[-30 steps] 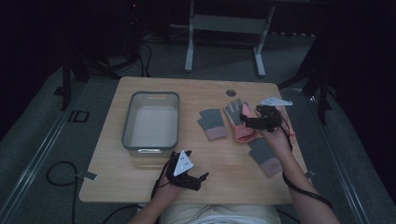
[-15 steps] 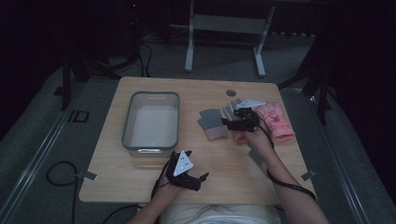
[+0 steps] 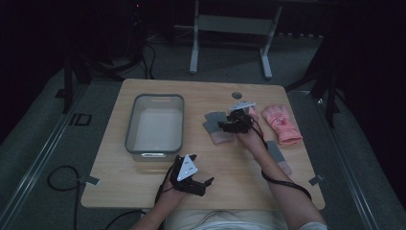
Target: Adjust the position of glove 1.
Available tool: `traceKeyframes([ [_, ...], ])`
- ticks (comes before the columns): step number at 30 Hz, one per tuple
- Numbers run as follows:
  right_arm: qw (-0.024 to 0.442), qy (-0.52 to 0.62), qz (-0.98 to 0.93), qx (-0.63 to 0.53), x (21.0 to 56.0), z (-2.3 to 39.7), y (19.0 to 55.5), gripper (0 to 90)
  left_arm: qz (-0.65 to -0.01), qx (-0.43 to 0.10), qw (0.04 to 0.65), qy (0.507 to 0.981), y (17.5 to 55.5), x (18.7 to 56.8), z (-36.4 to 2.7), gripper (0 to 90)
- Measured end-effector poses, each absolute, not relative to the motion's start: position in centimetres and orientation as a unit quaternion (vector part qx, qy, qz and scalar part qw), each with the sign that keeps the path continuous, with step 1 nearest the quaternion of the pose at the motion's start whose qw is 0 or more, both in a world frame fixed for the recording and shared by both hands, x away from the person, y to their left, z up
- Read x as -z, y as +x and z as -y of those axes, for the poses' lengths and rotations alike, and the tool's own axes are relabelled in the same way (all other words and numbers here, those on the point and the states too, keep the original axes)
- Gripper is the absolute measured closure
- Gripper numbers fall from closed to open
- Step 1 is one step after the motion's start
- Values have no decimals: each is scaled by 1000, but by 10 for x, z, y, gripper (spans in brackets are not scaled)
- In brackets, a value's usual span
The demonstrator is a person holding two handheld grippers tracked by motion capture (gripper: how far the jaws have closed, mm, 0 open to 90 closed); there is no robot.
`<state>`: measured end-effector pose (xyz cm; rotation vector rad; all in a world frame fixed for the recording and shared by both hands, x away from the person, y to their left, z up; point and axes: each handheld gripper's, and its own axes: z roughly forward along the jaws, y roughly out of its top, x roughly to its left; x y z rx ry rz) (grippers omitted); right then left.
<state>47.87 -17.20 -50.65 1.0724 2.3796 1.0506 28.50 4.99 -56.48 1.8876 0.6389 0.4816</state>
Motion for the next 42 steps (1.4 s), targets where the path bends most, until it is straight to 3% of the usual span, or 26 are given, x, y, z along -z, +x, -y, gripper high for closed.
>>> traceKeyframes([
  [4,136,391,-838,-356,515,165,489,506,-267,-198,521,786,285,565,-50,0],
  [18,146,388,-870,-267,539,146,510,532,-267,-200,520,786,285,565,-50,0],
  [24,138,389,-875,-251,537,142,512,636,-267,-201,519,786,285,565,-50,0],
  [26,138,397,-872,-251,536,141,513,754,-267,-202,519,786,285,565,-50,0],
  [29,138,413,-863,-257,535,141,512,811,-269,-201,521,785,285,565,-50,0],
  [35,139,427,-843,-297,502,145,490,845,-270,-203,522,783,285,565,-51,0],
  [42,152,421,-816,-366,450,157,434,845,-270,-210,516,786,284,565,-49,0],
])
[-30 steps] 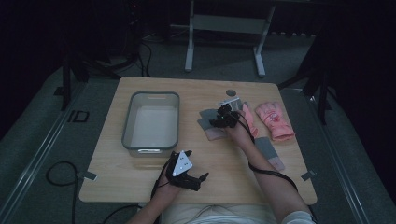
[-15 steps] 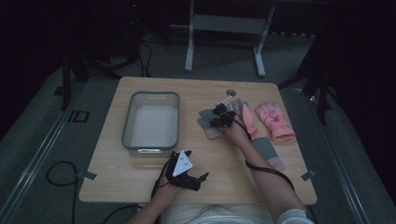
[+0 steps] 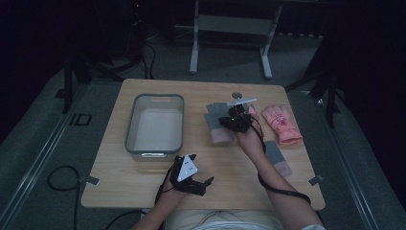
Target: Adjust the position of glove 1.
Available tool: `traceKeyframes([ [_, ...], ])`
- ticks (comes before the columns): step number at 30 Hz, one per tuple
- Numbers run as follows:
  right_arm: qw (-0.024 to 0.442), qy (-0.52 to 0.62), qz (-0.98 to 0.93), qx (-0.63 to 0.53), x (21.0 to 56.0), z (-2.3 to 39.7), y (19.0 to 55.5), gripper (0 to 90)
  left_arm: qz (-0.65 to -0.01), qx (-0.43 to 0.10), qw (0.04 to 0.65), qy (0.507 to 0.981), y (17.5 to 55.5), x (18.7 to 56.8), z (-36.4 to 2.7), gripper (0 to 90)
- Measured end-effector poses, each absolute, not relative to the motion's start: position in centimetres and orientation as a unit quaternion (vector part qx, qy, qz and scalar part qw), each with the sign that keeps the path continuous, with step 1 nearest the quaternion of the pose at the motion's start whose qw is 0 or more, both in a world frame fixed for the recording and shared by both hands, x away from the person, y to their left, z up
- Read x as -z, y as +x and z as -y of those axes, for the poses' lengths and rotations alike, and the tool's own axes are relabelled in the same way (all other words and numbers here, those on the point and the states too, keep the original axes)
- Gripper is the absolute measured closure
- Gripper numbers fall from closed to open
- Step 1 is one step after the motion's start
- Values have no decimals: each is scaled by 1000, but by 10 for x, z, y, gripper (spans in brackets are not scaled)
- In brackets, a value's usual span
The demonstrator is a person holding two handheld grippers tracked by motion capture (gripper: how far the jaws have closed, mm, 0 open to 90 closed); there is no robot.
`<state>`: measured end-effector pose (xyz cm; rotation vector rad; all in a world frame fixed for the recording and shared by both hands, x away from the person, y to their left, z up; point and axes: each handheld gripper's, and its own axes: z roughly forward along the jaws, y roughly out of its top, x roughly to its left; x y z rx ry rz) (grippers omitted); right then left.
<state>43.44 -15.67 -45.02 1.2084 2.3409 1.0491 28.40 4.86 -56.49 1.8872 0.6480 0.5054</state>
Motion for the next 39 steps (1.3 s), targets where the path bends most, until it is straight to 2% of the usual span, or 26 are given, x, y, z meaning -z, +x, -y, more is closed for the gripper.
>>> traceKeyframes([
  [7,157,442,-787,-401,445,180,378,845,-271,-210,517,784,284,565,-50,0],
  [15,155,481,-770,-390,477,195,330,844,-273,-217,524,777,283,565,-51,0],
  [20,126,495,-772,-379,494,197,314,844,-275,-215,525,776,283,565,-51,0],
  [25,138,497,-775,-364,507,192,307,844,-274,-215,524,777,283,565,-51,0],
  [34,133,516,-770,-351,533,180,317,841,-274,-215,522,778,283,565,-51,0],
  [39,143,516,-777,-332,548,177,320,760,-269,-216,519,782,283,565,-50,0],
])
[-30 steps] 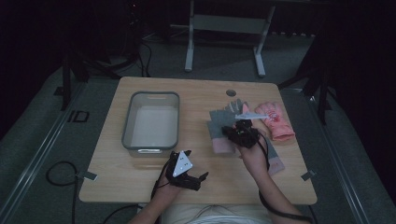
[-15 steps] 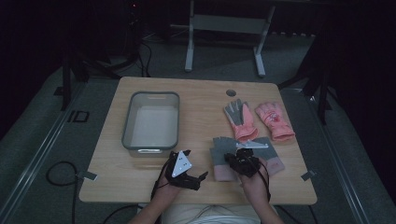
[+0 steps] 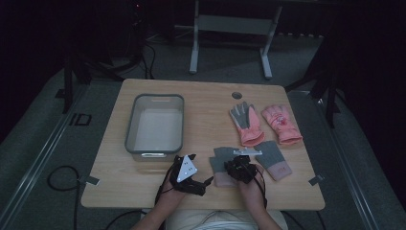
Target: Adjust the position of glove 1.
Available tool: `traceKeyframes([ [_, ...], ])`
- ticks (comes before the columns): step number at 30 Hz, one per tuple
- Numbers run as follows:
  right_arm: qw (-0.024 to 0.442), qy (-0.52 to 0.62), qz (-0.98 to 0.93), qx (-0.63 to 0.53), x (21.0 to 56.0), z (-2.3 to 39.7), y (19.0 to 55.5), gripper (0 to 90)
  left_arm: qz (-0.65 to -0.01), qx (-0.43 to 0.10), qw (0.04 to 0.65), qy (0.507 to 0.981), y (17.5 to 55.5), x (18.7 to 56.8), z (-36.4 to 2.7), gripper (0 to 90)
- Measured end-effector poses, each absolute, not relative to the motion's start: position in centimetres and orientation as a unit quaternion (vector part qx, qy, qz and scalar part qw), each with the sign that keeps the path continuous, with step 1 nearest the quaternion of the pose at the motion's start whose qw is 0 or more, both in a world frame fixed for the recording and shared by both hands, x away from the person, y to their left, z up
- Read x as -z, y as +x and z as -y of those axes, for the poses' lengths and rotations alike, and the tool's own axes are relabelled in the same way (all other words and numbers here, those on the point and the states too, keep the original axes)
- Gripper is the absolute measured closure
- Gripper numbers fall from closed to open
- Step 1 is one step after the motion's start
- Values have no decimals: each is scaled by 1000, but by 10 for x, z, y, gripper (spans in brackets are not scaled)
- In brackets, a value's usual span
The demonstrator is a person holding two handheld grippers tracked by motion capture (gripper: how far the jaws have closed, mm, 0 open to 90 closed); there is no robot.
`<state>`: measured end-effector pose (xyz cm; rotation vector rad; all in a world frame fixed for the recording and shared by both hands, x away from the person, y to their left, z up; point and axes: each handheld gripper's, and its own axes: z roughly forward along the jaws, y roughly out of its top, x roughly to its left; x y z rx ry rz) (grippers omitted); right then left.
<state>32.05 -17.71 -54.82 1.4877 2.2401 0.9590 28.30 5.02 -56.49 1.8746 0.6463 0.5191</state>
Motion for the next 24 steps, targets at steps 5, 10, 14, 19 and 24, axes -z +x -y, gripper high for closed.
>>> traceKeyframes([
  [5,143,513,-778,-335,549,177,322,724,-271,-214,520,781,283,565,-50,0],
  [10,147,517,-763,-359,534,187,321,696,-271,-214,520,781,284,565,-50,0],
  [14,169,490,-762,-389,510,209,322,676,-271,-214,523,780,284,565,-50,0],
  [19,188,430,-788,-399,488,242,331,659,-274,-212,523,779,284,565,-50,0],
  [24,192,377,-819,-388,486,273,337,643,-275,-212,527,776,284,565,-51,0],
])
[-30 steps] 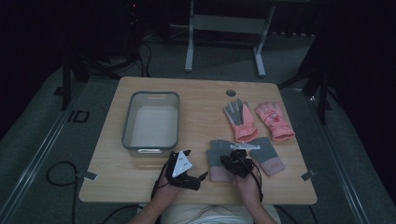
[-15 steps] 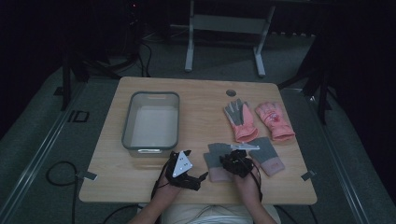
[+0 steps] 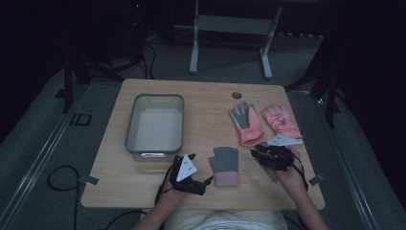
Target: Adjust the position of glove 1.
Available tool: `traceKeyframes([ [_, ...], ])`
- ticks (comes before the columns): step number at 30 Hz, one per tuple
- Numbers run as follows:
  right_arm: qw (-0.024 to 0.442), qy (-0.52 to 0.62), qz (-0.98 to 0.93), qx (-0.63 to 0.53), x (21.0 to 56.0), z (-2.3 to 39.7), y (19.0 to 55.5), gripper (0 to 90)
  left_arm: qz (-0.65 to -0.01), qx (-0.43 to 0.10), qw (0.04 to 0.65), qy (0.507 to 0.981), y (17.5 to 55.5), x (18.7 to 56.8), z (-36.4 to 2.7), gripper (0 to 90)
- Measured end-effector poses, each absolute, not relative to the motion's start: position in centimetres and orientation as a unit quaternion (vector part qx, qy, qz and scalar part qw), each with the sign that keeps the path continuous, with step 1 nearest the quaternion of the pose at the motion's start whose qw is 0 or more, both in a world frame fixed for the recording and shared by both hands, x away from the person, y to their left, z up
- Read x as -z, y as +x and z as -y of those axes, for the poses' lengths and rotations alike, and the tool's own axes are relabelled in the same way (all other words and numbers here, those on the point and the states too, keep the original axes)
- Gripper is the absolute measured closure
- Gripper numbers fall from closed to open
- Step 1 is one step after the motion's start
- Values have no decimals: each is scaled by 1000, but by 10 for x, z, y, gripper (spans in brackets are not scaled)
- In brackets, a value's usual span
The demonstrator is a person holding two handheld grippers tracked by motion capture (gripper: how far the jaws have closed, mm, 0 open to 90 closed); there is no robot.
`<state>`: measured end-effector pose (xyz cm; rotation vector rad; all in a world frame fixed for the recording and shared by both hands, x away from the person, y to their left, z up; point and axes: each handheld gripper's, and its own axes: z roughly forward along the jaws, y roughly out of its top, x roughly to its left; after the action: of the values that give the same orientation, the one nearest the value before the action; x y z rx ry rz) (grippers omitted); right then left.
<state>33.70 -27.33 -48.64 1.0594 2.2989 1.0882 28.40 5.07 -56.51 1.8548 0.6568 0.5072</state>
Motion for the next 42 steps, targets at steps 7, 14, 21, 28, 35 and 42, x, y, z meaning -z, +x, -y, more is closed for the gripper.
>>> traceKeyframes([
  [7,202,378,-831,-354,495,325,351,649,-270,-216,526,777,283,565,-50,0],
  [14,189,385,-833,-350,502,358,361,601,-270,-216,525,777,283,565,-50,0],
  [21,173,391,-839,-336,520,362,372,569,-271,-216,525,777,283,565,-50,0],
  [28,157,401,-845,-316,543,362,377,568,-271,-216,525,777,283,565,-50,0],
  [35,161,404,-845,-310,543,358,374,798,-272,-216,526,777,283,565,-51,0],
  [42,152,461,-807,-338,514,356,353,848,-273,-218,525,776,283,565,-50,0],
])
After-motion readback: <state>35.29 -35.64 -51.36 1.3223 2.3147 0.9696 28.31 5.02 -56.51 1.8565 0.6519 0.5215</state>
